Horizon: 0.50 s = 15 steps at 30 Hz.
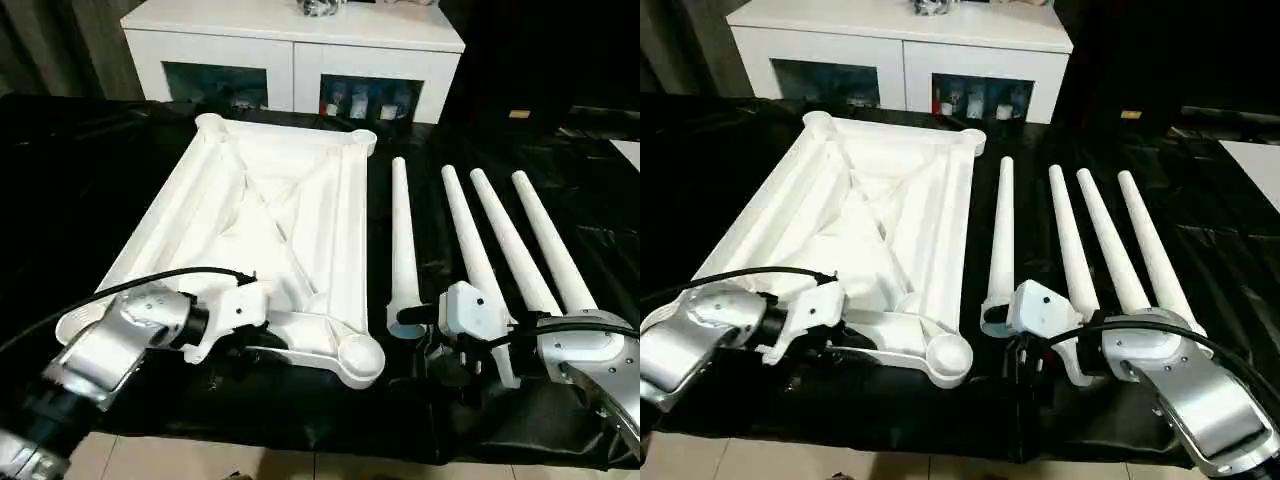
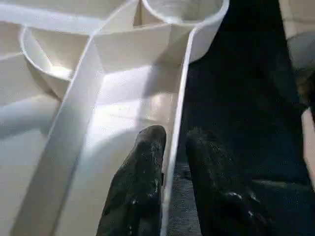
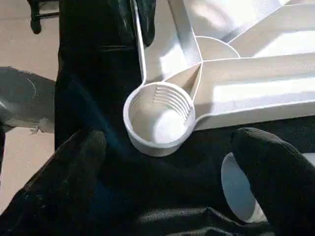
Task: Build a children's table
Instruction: Move table base
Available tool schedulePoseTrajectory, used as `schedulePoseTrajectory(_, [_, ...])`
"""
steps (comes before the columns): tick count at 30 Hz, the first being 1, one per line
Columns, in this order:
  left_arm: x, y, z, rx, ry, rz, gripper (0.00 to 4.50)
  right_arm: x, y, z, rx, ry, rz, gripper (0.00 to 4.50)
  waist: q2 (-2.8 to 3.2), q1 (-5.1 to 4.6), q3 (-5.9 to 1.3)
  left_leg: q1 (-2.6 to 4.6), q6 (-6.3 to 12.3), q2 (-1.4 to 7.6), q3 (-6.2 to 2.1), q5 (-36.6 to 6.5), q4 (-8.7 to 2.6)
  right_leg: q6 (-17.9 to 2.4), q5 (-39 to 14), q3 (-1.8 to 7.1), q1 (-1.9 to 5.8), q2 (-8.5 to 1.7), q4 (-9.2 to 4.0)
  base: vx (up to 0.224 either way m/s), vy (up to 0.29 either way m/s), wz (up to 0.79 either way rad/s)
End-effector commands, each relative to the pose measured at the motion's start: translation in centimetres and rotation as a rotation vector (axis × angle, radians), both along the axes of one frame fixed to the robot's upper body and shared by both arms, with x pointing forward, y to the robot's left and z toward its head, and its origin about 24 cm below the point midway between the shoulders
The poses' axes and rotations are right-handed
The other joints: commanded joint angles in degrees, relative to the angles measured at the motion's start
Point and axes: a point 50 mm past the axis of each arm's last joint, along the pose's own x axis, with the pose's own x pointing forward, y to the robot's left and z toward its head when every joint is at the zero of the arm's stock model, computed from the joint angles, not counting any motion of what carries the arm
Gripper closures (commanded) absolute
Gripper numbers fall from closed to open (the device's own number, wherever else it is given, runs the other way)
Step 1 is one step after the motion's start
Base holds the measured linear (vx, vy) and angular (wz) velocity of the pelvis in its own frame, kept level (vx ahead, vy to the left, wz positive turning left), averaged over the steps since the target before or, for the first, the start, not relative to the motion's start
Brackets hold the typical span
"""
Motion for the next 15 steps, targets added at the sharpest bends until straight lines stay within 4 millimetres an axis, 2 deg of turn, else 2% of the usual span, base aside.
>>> schedulePoseTrajectory(1, [0.1,-0.1,-0.2,0.024,0.006,-0.022,3.83,0.0,0.2,0.5,-0.015,-0.021,0.013,0.00,0.75,0.24,-3.38,0.17,2.39,4.57,-1.40,-5.32,-4.73,-16.87,-2.24,2.81,2.87,-5.66,-3.68,0.000,0.000,0.00])
schedulePoseTrajectory(6, [0.2,0.3,0.0,-0.033,0.004,0.047,4.20,0.1,0.1,0.5,-0.006,-0.032,-0.007,0.00,1.00,0.19,-3.50,0.09,2.42,4.51,-1.39,-5.22,-4.64,-17.18,-2.14,2.81,2.95,-5.65,-3.64,0.000,0.000,0.00])
schedulePoseTrajectory(9, [0.0,1.3,0.1,-0.058,0.005,0.108,4.33,0.2,0.0,0.6,-0.006,-0.042,-0.023,0.00,1.08,-0.09,-3.51,-0.17,2.38,4.47,-1.45,-5.01,-4.67,-17.25,-2.09,2.73,3.11,-5.62,-3.56,0.000,0.000,0.00])
schedulePoseTrajectory(11, [-0.3,2.2,0.0,-0.047,0.009,0.149,4.49,0.3,-0.1,0.6,-0.006,-0.043,-0.026,0.00,0.75,-0.39,-3.38,-0.20,2.68,4.42,-1.44,-5.84,-4.69,-16.75,-4.16,2.79,3.05,-5.63,-3.77,0.000,0.000,0.00])
schedulePoseTrajectory(15, [-0.5,3.8,-0.3,-0.023,-0.024,0.232,4.49,0.7,-0.2,0.6,-0.009,-0.060,-0.036,0.00,0.57,-0.83,-3.14,-0.05,2.38,4.44,-1.39,-7.90,-4.81,-15.85,-8.69,2.76,2.67,-5.41,-4.16,0.000,0.000,0.00])
